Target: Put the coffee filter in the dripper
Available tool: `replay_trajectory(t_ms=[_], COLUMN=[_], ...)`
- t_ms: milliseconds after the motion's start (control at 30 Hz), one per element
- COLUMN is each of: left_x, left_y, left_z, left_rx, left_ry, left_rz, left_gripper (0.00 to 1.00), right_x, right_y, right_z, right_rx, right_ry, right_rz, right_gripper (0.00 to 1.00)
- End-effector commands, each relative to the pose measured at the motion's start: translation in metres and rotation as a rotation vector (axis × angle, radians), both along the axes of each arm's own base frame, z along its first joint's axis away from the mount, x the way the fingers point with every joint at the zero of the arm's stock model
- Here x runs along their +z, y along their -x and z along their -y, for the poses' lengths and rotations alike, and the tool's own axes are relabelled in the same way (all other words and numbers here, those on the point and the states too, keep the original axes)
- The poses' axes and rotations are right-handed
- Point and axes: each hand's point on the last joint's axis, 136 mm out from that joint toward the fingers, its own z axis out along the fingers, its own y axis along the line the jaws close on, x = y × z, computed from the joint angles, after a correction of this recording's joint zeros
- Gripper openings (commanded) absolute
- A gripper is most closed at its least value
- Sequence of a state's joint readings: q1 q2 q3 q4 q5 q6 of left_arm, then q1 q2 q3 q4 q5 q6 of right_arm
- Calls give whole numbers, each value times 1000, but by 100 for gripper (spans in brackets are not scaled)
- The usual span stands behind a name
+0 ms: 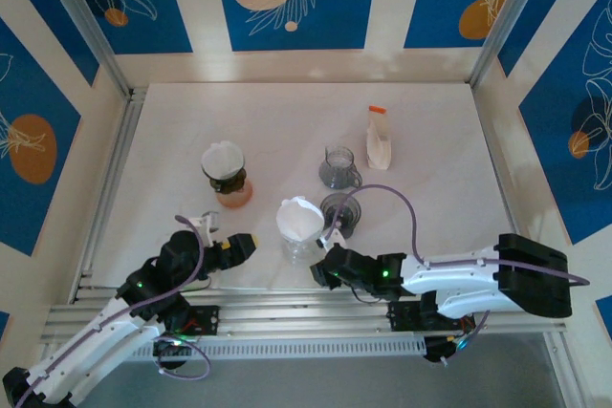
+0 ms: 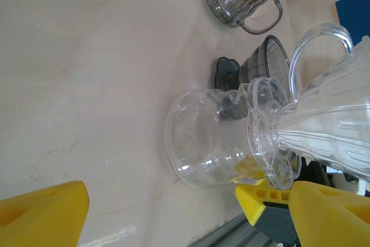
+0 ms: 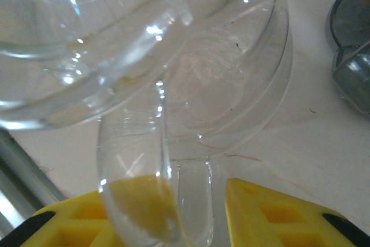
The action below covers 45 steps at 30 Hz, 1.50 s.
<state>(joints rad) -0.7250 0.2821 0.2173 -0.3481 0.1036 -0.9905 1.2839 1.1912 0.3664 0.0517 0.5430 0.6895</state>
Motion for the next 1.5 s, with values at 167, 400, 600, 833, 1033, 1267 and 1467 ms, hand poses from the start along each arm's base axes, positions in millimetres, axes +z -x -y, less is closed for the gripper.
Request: replay_trajectory(t_ms=[167,400,600,833,1033,1267,1467], left_x=[3,-2,-6,-10,-17,-18,-18], left_y=[6,8,8,10,12,12,14], left_z=[2,0,-1,-3,-5,-6,-8], left_rx=[-16,-10,-9,-8,-3,-2,-1], left_ry=[28,26,21,13,3,2,-2], left_rz=[-6,-14,-22,-30,-45,-45,-44], left_gripper=[88,88,88,85,83,83,83], right_x=[9,11,10,11,10,9,11], right_y=[-25,-38,-50,-64,-75,-96,-113], right_z=[-11,-16,-20,-26,-24,-24,-26], right_rx=[-106,-157,-200,-250,-312,-383,-429], right_ry=[-25,-45,-57,-46,-34,-35,-36], right_rz=[51,63,71,86,87,86,93], right_gripper=[39,38,37,36,36,35,35])
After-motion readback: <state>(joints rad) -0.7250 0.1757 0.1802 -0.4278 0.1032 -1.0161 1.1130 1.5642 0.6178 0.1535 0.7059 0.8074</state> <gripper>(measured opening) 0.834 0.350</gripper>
